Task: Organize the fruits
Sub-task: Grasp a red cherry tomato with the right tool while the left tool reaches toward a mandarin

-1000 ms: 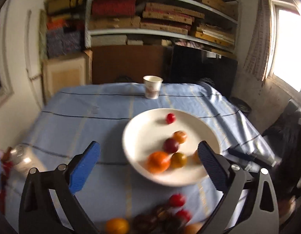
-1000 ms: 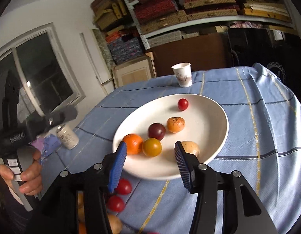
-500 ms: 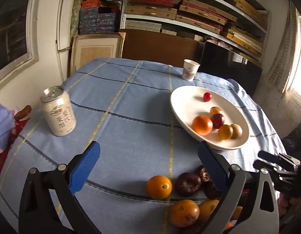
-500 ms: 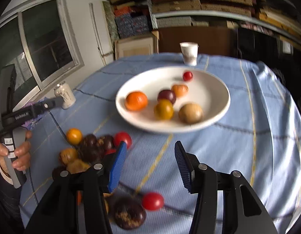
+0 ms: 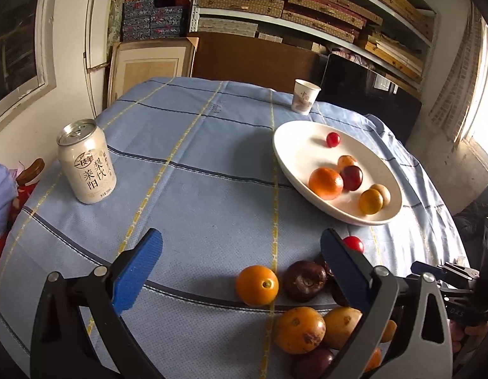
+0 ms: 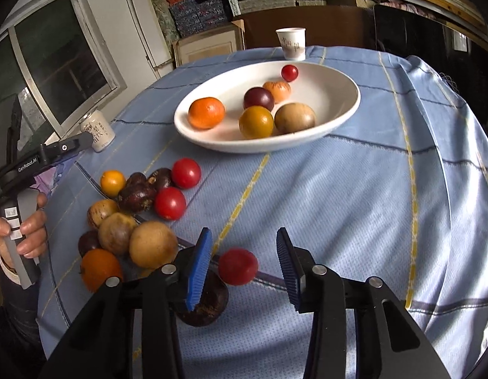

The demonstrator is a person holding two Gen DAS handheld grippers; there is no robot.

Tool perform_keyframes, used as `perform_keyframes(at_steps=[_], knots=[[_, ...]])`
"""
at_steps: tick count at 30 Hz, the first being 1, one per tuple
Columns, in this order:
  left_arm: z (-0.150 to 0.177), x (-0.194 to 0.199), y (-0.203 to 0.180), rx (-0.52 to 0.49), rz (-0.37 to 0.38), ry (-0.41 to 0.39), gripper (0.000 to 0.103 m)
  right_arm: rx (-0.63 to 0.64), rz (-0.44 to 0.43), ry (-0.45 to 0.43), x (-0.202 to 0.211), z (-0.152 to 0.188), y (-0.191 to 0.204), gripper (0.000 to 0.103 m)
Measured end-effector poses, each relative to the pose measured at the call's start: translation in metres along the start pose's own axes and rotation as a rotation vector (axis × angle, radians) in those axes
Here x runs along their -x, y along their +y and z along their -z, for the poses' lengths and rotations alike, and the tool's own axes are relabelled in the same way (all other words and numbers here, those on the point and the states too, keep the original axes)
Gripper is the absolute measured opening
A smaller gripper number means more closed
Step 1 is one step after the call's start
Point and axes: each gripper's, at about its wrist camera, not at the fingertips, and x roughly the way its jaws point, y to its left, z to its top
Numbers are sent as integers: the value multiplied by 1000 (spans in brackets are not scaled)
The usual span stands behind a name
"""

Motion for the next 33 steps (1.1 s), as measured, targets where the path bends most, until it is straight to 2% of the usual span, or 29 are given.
perform_keyframes(at_steps=[10, 13, 18, 20, 26, 29, 31, 33], knots=[[3, -3, -6, -35, -29, 6, 99, -1, -1, 40, -7, 8, 1, 42], [3, -2, -6, -38, -37, 3, 99, -26, -43, 50, -9, 8, -1, 35], [2, -2, -3, -31, -48, 3, 99, -124, -122, 79, -13, 8, -16, 33], [2, -3, -2, -26, -50, 7, 99, -120, -113, 77, -14, 8, -15, 27], [2, -10, 6, -30, -108, 37, 99, -130, -143, 32, -9, 5, -14, 25], [2, -17, 13, 4, -61, 82, 98, -120, -145, -2, -3, 3, -12, 26], [4, -22, 17, 28, -1, 119, 98, -121, -137, 7, -5, 3, -12, 26], [6, -24, 17, 27, 19, 135, 96, -117, -121, 17, -7, 3, -12, 26]])
